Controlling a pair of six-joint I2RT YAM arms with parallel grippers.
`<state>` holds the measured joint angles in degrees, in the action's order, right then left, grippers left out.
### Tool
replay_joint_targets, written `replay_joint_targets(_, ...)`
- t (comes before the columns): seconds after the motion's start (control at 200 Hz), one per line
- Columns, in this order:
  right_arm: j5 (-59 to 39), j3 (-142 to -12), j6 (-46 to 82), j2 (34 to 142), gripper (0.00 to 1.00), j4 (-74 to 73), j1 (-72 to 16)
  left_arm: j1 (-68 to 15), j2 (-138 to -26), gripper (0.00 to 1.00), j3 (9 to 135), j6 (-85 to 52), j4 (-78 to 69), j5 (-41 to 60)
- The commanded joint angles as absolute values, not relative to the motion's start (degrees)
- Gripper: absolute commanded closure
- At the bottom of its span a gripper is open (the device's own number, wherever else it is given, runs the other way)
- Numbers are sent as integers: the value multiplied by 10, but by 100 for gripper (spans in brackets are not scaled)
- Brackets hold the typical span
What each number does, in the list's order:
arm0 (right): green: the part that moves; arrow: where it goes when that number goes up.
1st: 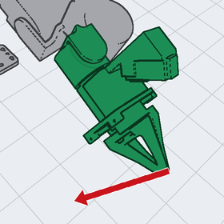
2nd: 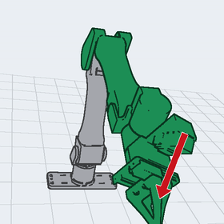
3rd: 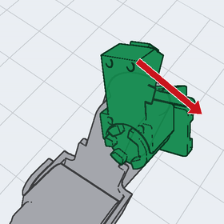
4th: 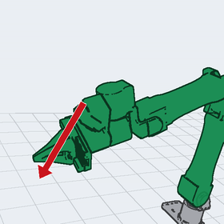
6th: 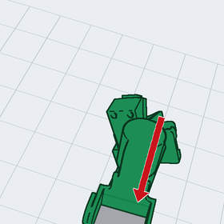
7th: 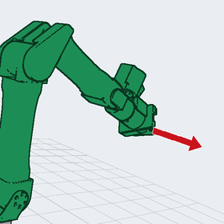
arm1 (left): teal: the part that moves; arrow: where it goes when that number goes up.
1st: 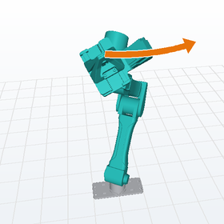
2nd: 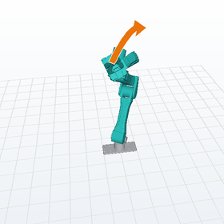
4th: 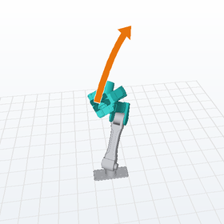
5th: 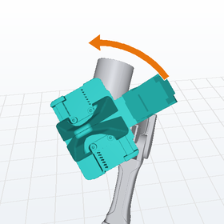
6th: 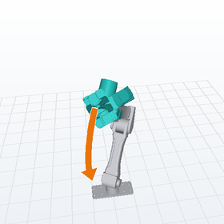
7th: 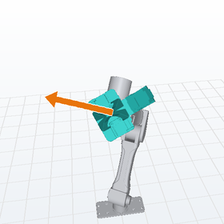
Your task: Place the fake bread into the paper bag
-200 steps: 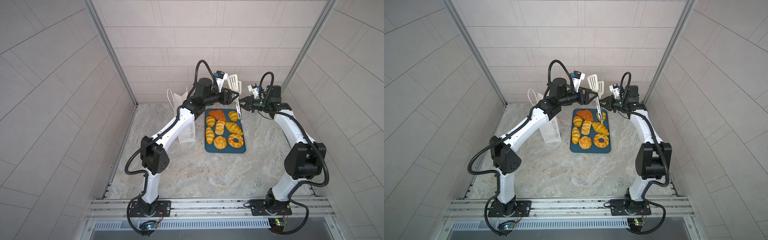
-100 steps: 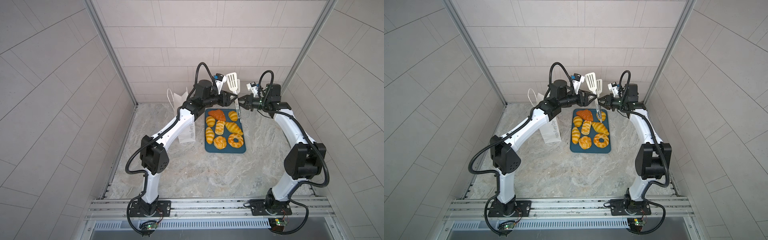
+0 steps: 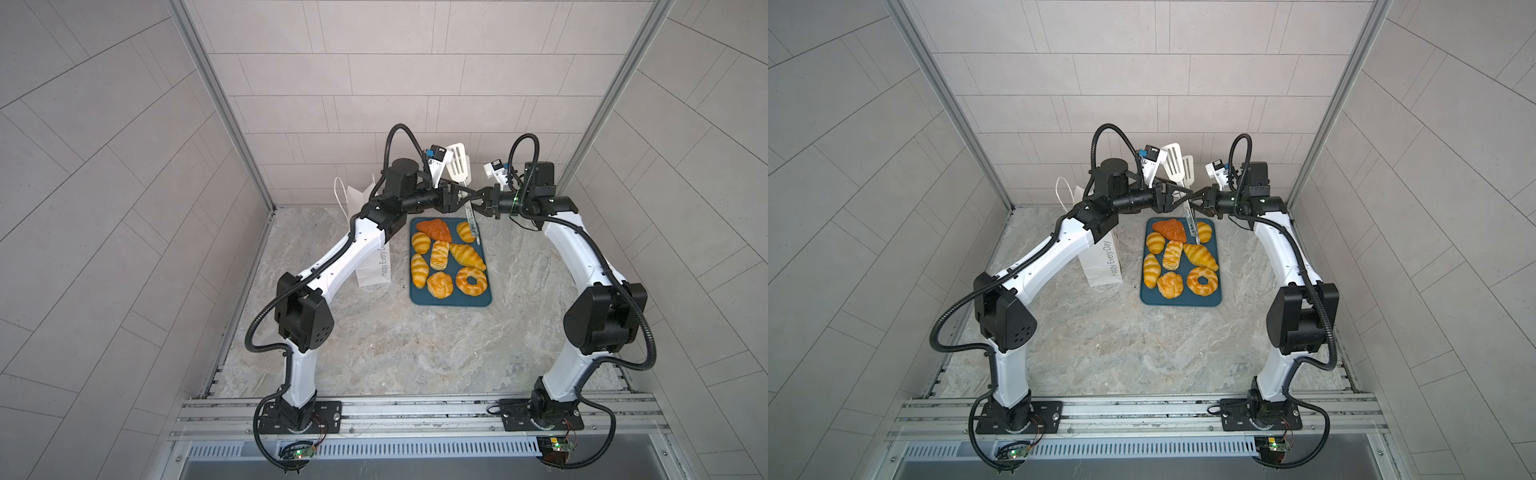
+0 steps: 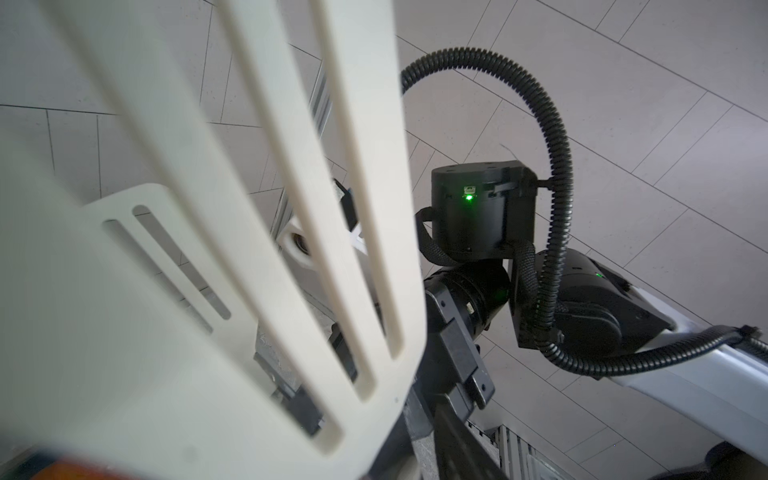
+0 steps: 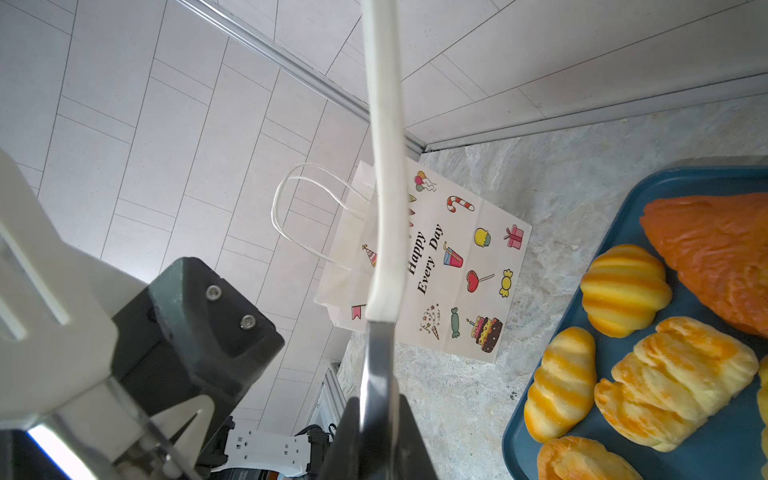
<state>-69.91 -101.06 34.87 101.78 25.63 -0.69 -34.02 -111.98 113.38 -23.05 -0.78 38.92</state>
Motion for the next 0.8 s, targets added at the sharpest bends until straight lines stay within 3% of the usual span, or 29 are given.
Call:
replay_joint_targets(0.0,-724,-1041,311,1026,94,292,-5,-329,-1085,48,1123,-238,-49,412)
replay_joint_targets(0.666,-743,-1086,304,1041,92,324,-11,-325,-1098,51,1121,-275,-87,468)
replay_joint_targets(0.796,-747,-1090,292,1041,92,338,-11,-322,-1097,60,1123,-275,-90,471)
